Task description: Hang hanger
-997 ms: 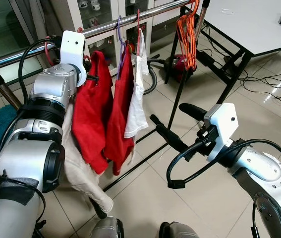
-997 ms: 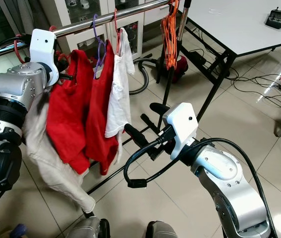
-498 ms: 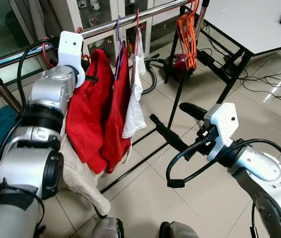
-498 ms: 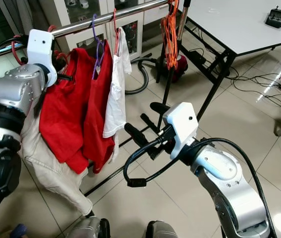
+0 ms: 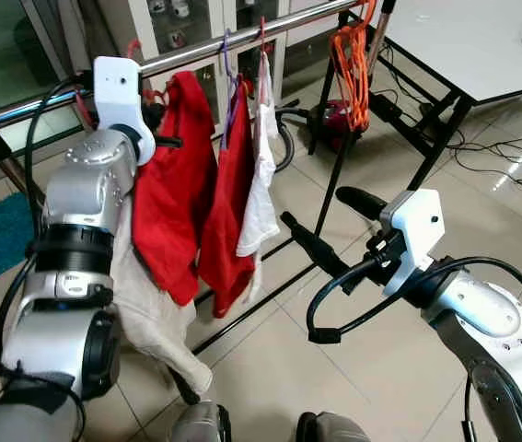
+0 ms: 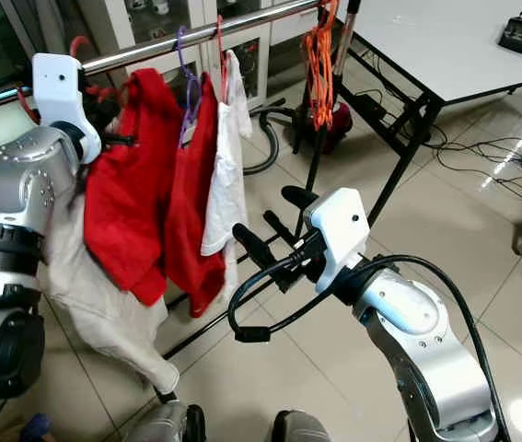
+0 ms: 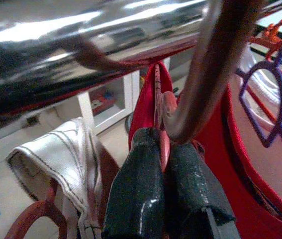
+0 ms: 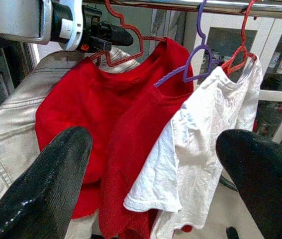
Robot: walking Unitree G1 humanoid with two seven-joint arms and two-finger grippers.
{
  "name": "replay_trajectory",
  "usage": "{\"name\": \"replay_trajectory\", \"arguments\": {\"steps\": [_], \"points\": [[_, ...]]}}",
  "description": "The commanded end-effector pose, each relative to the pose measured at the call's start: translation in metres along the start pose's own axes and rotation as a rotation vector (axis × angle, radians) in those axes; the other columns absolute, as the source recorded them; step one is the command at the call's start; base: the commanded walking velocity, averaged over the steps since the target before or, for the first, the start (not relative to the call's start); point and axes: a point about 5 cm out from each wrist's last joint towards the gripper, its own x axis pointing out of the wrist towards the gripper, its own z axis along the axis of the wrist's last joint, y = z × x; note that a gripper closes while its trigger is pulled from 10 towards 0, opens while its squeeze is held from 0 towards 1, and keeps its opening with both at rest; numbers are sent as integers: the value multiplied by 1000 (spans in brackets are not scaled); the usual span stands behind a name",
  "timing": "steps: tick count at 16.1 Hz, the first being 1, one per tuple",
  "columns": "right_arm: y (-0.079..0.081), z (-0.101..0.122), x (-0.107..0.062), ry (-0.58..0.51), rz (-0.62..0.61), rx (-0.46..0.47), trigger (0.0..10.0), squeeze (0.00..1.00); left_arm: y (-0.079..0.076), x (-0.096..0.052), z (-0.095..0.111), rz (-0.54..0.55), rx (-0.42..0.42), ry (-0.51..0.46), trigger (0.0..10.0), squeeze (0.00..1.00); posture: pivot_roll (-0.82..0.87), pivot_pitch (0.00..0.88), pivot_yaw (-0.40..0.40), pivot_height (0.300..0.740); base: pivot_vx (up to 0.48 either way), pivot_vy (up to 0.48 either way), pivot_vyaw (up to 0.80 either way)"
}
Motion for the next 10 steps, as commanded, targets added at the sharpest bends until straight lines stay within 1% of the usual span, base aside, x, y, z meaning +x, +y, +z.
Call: {"name": "replay_trajectory", "arguments": {"steps": [1,3,4,5,6,7,8,10], "points": [[-1,1,1,-11,-5,-9,10000,0,-6,-2,3,-37,-6,-14,0,0,-8,76,46,740,0,0,0],[-1,1,2,-7,-5,-15,10000,0,-12,-8,1,-71,-2,-32,0,0,-7,74,51,740,0,0,0],[0,0,2,-8,-6,-15,10000,0,-13,-16,-3,-95,41,-51,0,0,-8,75,56,740,0,0,0],[0,0,1,-8,-7,-15,10000,0,-9,-20,-5,-73,44,-49,0,0,-8,75,58,740,0,0,0],[0,0,1,-9,-7,-15,10000,0,-8,-22,-6,-64,30,-46,0,0,-8,75,58,740,0,0,0],[1,-1,0,-6,-9,-14,10000,0,-8,-32,-5,-79,-7,-85,0,0,-5,75,58,740,0,0,0],[1,-1,0,-4,-7,-13,10000,0,-10,-36,-5,-95,-2,-106,0,0,-3,76,56,740,0,0,0],[2,-3,0,1,-1,-14,10000,0,-9,-44,-13,-87,39,-79,0,0,1,77,53,740,0,0,0]]}}
